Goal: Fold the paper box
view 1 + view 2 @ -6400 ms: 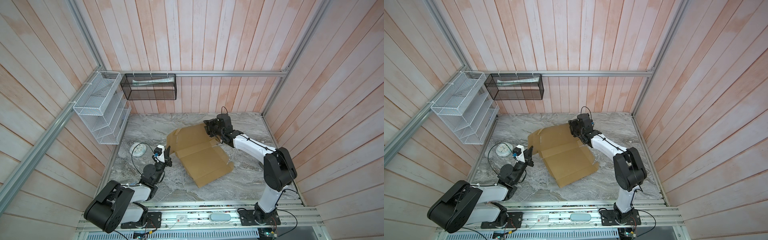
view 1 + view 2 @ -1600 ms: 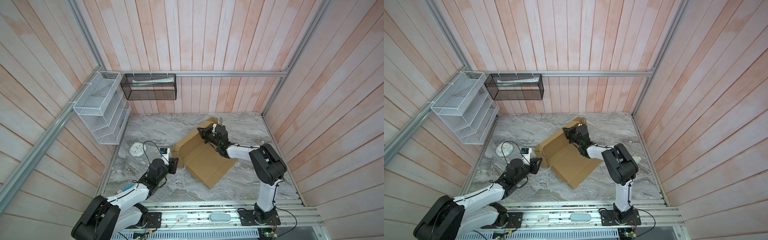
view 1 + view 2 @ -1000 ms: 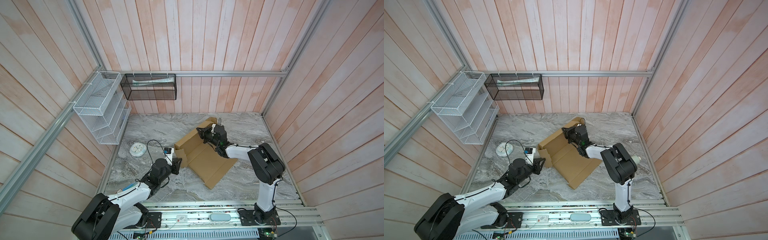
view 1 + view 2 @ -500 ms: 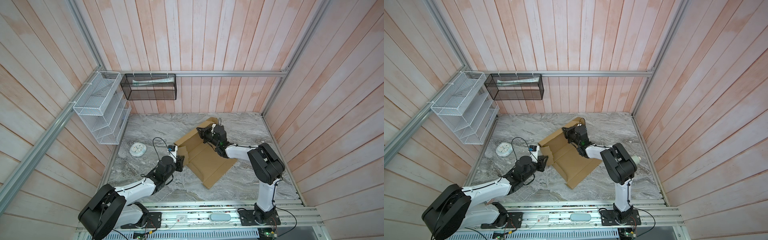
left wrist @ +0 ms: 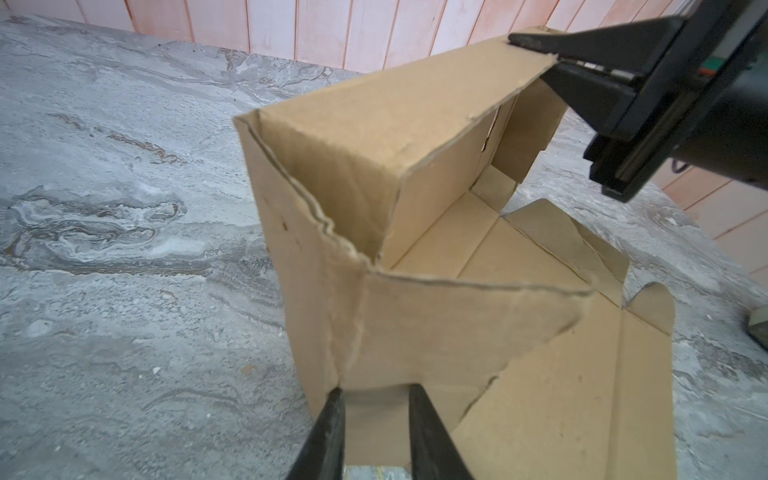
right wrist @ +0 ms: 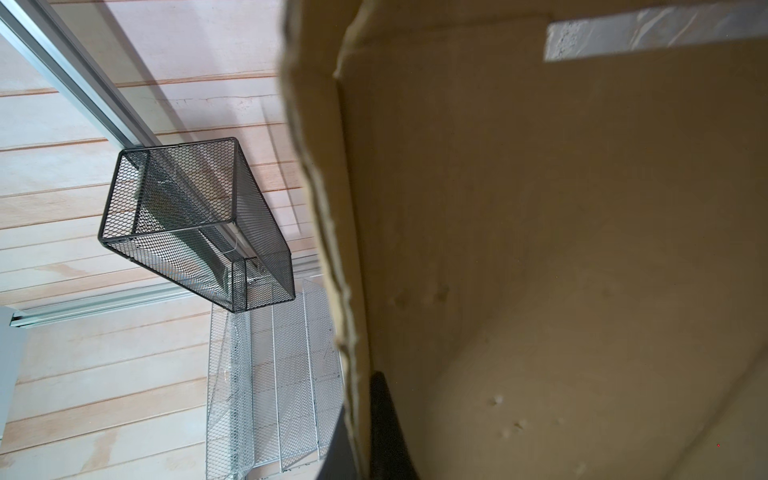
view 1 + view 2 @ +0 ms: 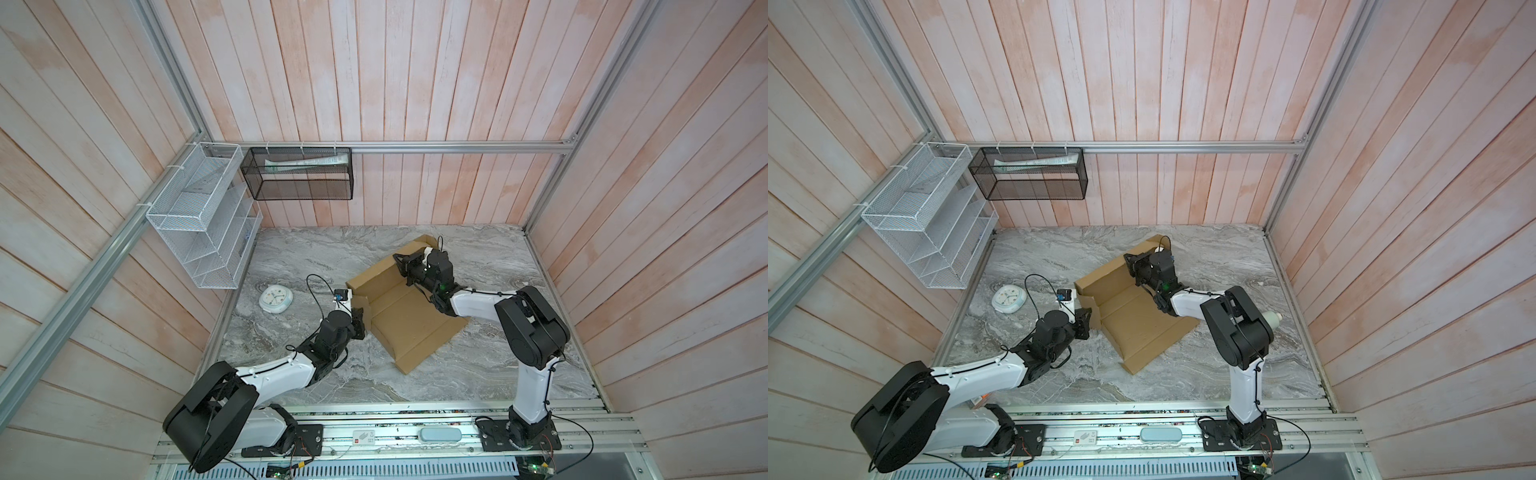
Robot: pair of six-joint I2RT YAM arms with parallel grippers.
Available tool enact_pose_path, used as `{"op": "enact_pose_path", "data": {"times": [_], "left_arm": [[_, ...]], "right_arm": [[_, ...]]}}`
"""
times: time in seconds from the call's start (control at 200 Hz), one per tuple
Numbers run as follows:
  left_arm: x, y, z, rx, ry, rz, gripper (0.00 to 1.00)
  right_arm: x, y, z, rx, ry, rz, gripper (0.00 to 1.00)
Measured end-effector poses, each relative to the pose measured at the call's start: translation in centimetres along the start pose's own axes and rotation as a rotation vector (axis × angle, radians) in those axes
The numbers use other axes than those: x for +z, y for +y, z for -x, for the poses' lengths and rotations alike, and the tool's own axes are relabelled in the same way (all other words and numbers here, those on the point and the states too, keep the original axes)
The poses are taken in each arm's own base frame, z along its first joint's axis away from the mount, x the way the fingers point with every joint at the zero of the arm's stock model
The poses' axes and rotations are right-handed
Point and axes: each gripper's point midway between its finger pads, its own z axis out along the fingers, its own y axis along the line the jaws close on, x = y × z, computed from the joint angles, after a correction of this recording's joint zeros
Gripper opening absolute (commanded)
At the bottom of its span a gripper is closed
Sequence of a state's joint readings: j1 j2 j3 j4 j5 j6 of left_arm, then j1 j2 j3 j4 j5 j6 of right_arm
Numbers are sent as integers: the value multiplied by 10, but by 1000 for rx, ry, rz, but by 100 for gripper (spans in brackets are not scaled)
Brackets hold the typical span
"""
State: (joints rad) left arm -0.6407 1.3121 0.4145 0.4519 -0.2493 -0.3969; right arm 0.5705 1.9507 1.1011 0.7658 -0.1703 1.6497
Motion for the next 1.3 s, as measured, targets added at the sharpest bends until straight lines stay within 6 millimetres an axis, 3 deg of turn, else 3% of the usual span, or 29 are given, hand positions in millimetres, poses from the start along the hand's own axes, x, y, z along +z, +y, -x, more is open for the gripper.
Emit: {"op": "enact_pose_path", "data": {"times": [0.28, 0.665, 1.301], "left_arm": [[1, 7, 0, 3, -8, 41, 25], [-3, 8, -1, 32, -30, 26, 38], [-16, 24, 16, 96, -99, 34, 42]], "right_arm": [[-1, 0, 0, -2, 1, 10, 0], [-4, -1, -1, -4, 2, 18, 0], [-6, 0, -3, -29, 5, 6, 0]]}}
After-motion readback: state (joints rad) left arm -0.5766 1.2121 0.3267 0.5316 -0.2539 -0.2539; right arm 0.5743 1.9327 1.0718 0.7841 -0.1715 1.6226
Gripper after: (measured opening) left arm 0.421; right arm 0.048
